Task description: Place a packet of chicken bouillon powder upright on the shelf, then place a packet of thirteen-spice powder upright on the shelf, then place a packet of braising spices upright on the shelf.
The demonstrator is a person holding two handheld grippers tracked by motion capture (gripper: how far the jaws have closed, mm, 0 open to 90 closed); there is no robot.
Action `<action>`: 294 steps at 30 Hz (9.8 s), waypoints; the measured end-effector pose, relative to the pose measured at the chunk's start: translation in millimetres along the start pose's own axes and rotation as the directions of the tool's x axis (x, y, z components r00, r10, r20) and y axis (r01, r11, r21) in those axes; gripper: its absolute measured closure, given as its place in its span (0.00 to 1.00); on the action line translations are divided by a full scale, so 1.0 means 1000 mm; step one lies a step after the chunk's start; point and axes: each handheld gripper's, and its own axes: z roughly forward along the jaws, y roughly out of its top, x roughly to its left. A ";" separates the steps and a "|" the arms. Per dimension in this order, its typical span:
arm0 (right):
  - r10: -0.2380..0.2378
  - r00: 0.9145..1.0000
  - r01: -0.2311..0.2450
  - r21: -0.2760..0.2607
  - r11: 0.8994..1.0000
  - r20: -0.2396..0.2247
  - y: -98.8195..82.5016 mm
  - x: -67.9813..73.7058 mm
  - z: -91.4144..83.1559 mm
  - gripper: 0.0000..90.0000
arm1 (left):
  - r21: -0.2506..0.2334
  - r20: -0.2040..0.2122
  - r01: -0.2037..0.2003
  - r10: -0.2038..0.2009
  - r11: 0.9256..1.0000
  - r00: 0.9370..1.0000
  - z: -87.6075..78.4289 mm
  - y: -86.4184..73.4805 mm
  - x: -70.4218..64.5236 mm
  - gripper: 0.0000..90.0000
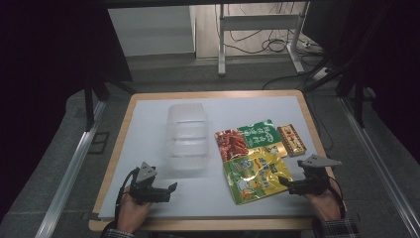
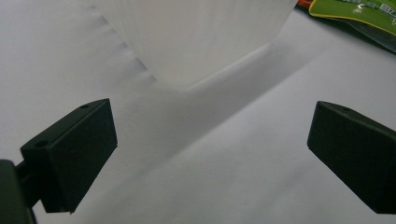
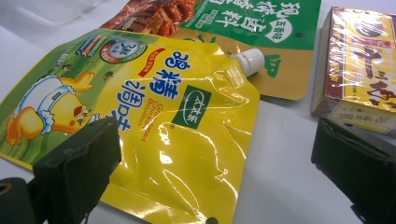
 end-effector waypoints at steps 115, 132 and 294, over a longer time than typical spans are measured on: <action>0.053 0.998 -0.054 0.038 0.998 0.022 -0.001 0.002 0.008 0.02 | -0.010 0.327 -0.312 0.298 0.950 0.897 0.120 0.076 -0.135 1.00; 0.086 0.995 -0.082 0.073 0.994 -0.052 0.000 -0.001 0.011 0.01 | 0.001 0.294 -0.325 0.310 0.946 0.904 0.116 0.064 -0.135 1.00; -0.015 0.921 -0.029 -0.107 0.994 -0.390 0.226 0.007 0.048 0.99 | 0.001 0.286 -0.202 0.194 0.979 0.938 0.038 0.029 -0.083 0.03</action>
